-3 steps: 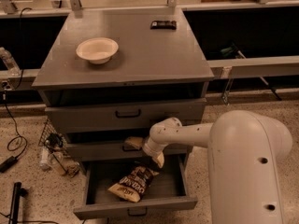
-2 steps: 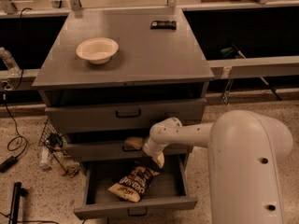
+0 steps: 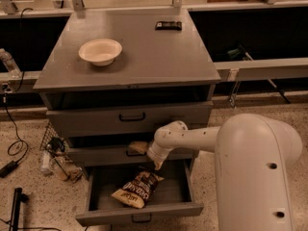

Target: Pick brown chip bag from bottom drawer and place on counter

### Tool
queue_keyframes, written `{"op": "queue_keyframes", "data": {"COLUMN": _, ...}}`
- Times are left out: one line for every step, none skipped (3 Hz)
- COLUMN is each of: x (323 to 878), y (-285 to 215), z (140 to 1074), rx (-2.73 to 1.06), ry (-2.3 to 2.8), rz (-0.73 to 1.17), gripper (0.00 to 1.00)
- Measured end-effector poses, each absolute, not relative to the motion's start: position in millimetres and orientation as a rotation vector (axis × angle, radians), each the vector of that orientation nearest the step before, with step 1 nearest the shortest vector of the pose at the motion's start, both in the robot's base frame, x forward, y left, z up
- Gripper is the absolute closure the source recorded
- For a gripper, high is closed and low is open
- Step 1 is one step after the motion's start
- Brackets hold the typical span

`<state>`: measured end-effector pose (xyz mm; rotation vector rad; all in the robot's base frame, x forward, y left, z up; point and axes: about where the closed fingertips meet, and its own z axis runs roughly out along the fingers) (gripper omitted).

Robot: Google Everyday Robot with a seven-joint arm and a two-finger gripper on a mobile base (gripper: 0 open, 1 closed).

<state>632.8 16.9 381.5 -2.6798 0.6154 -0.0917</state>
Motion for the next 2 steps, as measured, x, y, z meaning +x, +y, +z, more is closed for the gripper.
{"op": "queue_keyframes", "data": {"x": 632.8, "y": 17.0, "z": 381.6, "rx": -2.68, "ry": 0.615, "rz": -0.092, "gripper": 0.45}}
{"op": "queue_keyframes", "data": {"x": 632.8, "y": 17.0, "z": 381.6, "rx": -2.68, "ry": 0.615, "rz": -0.092, "gripper": 0.23}}
